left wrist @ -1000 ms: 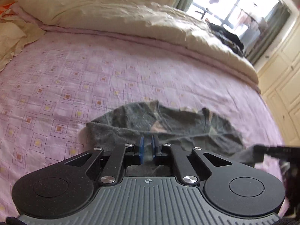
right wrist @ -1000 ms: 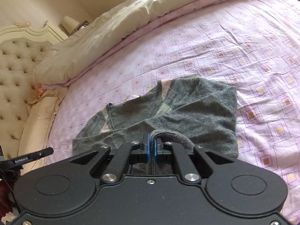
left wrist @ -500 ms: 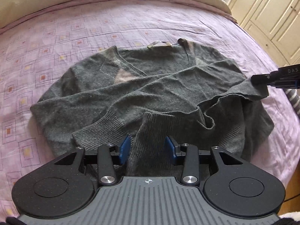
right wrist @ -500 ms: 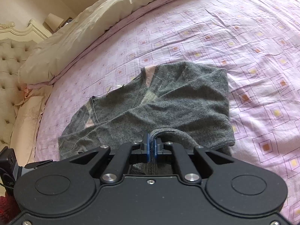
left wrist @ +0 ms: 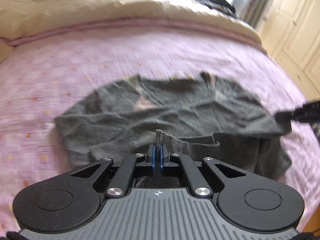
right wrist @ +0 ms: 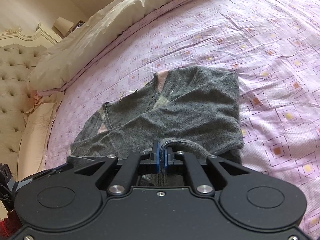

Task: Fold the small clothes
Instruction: 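Lift the held hem with both tools and fold it toward the collar, then open both tools and smooth the folded hem flat, then grasp the sweater side edge with the right tool, then fold the held side inward over the sweater with the right tool, release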

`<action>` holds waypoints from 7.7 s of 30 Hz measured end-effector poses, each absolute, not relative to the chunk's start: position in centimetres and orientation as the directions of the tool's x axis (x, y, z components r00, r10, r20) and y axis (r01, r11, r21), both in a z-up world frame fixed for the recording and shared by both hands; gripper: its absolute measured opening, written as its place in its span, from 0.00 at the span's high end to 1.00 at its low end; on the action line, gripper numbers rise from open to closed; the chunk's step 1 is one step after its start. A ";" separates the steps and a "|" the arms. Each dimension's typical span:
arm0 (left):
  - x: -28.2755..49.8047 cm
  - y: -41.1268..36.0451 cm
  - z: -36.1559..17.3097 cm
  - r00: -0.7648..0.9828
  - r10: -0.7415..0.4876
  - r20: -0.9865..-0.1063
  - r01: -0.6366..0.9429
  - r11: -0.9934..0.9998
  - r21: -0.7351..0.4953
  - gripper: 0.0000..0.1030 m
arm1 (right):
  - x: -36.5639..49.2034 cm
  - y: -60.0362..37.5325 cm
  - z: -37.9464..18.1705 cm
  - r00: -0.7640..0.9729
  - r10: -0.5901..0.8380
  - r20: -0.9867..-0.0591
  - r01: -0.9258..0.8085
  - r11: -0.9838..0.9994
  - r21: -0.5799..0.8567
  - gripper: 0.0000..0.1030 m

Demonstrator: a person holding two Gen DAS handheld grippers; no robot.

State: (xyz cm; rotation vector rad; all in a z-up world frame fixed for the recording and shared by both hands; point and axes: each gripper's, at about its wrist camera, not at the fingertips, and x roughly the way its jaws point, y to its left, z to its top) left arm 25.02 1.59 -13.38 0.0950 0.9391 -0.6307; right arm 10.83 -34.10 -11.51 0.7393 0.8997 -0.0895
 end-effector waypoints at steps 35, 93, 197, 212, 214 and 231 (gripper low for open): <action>38.0 -0.1 -14.0 0.450 -0.339 -0.826 0.385 0.908 -0.163 0.52 | 23.8 -36.2 -15.6 0.566 0.151 -0.811 0.262 0.899 0.351 0.56; 23.0 -0.1 -18.1 0.281 -0.227 -0.932 0.498 0.865 -0.061 0.33 | 11.5 -27.1 -18.8 0.396 -0.032 -0.918 0.136 0.990 0.024 0.36; 28.3 -2.6 -12.2 0.290 -0.174 -0.941 0.305 0.949 -0.081 0.14 | 19.3 -32.5 -13.3 0.485 0.296 -0.823 0.246 0.857 0.453 0.75; 27.8 8.6 -11.0 0.266 -0.219 -0.939 0.280 0.949 -0.143 0.14 | 27.3 -14.7 -9.7 0.418 0.295 -0.859 0.039 0.939 0.341 0.75; 27.8 9.8 -11.3 0.260 -0.216 -0.941 0.266 0.953 -0.146 0.14 | 28.4 -12.1 -10.7 0.380 0.270 -0.885 0.009 0.955 0.295 0.75; 27.8 14.8 -13.3 0.205 -0.208 -0.956 0.186 0.968 -0.170 0.14 | 28.7 -2.4 -12.5 0.387 0.326 -0.862 -0.202 0.943 0.266 0.40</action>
